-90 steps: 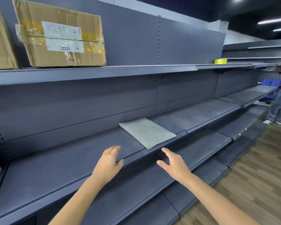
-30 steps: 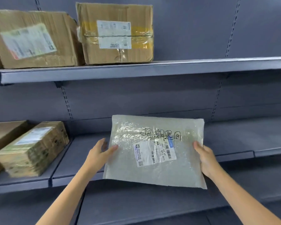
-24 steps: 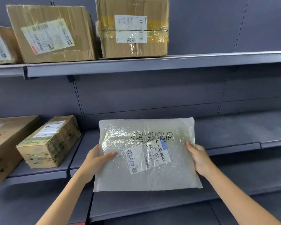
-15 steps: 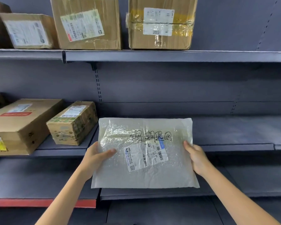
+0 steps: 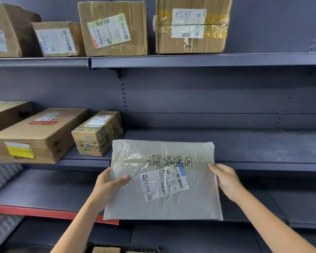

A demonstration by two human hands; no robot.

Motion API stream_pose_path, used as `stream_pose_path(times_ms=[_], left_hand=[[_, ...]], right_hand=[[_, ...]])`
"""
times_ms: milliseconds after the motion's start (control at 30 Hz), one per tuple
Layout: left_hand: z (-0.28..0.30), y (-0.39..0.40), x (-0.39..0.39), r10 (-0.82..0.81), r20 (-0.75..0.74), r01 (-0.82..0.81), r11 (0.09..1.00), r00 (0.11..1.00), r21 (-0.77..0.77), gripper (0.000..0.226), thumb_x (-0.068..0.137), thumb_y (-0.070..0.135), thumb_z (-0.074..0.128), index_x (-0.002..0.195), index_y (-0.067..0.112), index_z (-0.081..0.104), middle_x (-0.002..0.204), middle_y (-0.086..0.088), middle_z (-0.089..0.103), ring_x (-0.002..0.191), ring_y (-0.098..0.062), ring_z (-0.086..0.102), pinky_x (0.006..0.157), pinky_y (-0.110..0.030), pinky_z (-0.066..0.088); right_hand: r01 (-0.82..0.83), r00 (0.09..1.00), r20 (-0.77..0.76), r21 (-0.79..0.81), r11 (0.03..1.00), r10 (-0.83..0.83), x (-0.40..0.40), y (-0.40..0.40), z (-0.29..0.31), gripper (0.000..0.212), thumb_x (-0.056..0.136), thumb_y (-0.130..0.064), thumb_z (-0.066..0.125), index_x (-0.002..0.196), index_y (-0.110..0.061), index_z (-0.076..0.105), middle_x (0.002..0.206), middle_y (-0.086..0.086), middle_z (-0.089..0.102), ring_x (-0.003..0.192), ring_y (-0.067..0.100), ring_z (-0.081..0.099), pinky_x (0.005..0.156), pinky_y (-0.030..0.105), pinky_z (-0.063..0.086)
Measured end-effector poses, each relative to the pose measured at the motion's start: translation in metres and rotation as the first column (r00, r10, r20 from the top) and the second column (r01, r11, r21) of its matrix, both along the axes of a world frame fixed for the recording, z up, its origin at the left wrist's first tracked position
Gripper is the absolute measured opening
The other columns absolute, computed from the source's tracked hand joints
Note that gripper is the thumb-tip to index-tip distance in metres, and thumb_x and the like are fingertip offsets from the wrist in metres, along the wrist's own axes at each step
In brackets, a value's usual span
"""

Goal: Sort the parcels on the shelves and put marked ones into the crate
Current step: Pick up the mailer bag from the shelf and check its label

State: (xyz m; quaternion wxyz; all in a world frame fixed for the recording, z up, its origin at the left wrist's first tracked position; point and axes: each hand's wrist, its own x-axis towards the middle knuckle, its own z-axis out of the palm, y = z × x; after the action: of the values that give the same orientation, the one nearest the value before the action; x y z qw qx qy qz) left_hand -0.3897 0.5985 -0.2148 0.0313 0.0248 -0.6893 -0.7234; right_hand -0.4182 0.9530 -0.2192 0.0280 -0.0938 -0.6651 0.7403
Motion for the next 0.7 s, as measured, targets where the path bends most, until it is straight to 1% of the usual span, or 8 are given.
stream_pose_path(times_ms=[67, 133, 200, 333, 400, 500, 567, 700], left_hand=[[0.000, -0.004, 0.003, -0.009, -0.013, 0.009, 1.000, 1.000, -0.012, 0.070, 0.044, 0.034, 0.091, 0.100, 0.005, 0.059, 0.092, -0.018, 0.072, 0.079, -0.036, 0.070, 0.063, -0.043, 0.059], [0.002, -0.009, 0.006, -0.042, -0.022, 0.042, 0.999, 0.999, -0.021, 0.070, 0.047, 0.032, 0.090, 0.102, 0.004, 0.059, 0.095, -0.019, 0.071, 0.081, -0.037, 0.070, 0.065, -0.044, 0.059], [0.004, -0.011, 0.008, -0.090, -0.022, 0.090, 0.996, 0.996, -0.012, 0.078, 0.042, 0.033, 0.092, 0.106, 0.002, 0.058, 0.098, -0.021, 0.071, 0.084, -0.038, 0.069, 0.065, -0.043, 0.059], [0.008, -0.011, 0.013, -0.151, -0.012, 0.151, 0.988, 0.988, -0.023, 0.089, 0.033, 0.038, 0.094, 0.107, 0.002, 0.058, 0.098, -0.020, 0.071, 0.086, -0.038, 0.069, 0.063, -0.040, 0.059], [0.007, -0.014, 0.017, -0.162, -0.003, 0.162, 0.986, 0.987, -0.036, 0.090, 0.034, 0.040, 0.093, 0.107, 0.002, 0.058, 0.099, -0.020, 0.070, 0.087, -0.039, 0.068, 0.066, -0.042, 0.059], [-0.002, -0.021, 0.026, -0.171, 0.062, 0.174, 0.984, 0.983, -0.047, 0.087, 0.034, 0.039, 0.093, 0.105, 0.002, 0.059, 0.097, -0.020, 0.071, 0.085, -0.038, 0.069, 0.065, -0.040, 0.059], [-0.013, -0.027, 0.036, -0.162, 0.119, 0.167, 0.985, 0.980, -0.036, 0.084, 0.036, 0.036, 0.093, 0.104, 0.002, 0.059, 0.096, -0.020, 0.071, 0.084, -0.037, 0.069, 0.065, -0.038, 0.058], [-0.043, -0.036, 0.057, -0.112, 0.237, 0.120, 0.993, 0.965, -0.018, 0.054, 0.060, 0.014, 0.082, 0.106, -0.001, 0.059, 0.092, -0.018, 0.073, 0.077, -0.032, 0.071, 0.060, -0.034, 0.057]], right_hand=[[0.042, 0.995, -0.091, 0.146, 0.988, -0.029, -0.003, -0.002, 0.007, 0.013, 0.083, -0.014, 0.066, 0.093, -0.021, 0.065, 0.103, 0.002, 0.069, 0.095, 0.020, 0.065, 0.079, 0.032, 0.052], [0.089, 0.985, -0.167, 0.315, 0.945, -0.037, -0.010, -0.003, 0.019, 0.041, 0.079, -0.015, 0.070, 0.118, -0.015, 0.057, 0.117, -0.005, 0.060, 0.113, 0.019, 0.056, 0.089, 0.026, 0.044], [0.053, 0.981, -0.189, 0.496, 0.867, 0.048, -0.016, -0.005, 0.032, 0.068, 0.076, -0.022, 0.073, 0.135, -0.013, 0.041, 0.136, 0.000, 0.049, 0.127, 0.019, 0.045, 0.101, 0.029, 0.037], [-0.233, 0.929, 0.043, 0.840, 0.491, 0.367, -0.021, -0.025, 0.048, 0.081, 0.064, -0.046, 0.078, 0.134, -0.024, 0.043, 0.133, -0.008, 0.049, 0.124, 0.014, 0.046, 0.099, 0.030, 0.037], [-0.405, 0.855, 0.200, 0.835, 0.373, 0.479, -0.022, -0.034, 0.050, 0.065, 0.060, -0.051, 0.078, 0.116, -0.024, 0.057, 0.117, -0.007, 0.062, 0.103, 0.013, 0.060, 0.087, 0.027, 0.047], [-0.567, 0.751, 0.340, 0.771, 0.290, 0.565, -0.020, -0.040, 0.039, 0.051, 0.064, -0.050, 0.076, 0.099, -0.014, 0.064, 0.101, 0.006, 0.069, 0.093, 0.026, 0.065, 0.083, 0.041, 0.051], [-0.630, 0.709, 0.370, 0.715, 0.303, 0.601, -0.016, -0.044, 0.023, 0.047, 0.068, -0.047, 0.075, 0.097, -0.012, 0.064, 0.102, 0.009, 0.068, 0.093, 0.026, 0.065, 0.084, 0.040, 0.052], [-0.701, 0.658, 0.398, 0.633, 0.328, 0.639, -0.003, -0.055, -0.011, 0.033, 0.067, -0.048, 0.070, 0.087, -0.023, 0.064, 0.091, -0.004, 0.067, 0.081, 0.007, 0.063, 0.071, 0.022, 0.050]])
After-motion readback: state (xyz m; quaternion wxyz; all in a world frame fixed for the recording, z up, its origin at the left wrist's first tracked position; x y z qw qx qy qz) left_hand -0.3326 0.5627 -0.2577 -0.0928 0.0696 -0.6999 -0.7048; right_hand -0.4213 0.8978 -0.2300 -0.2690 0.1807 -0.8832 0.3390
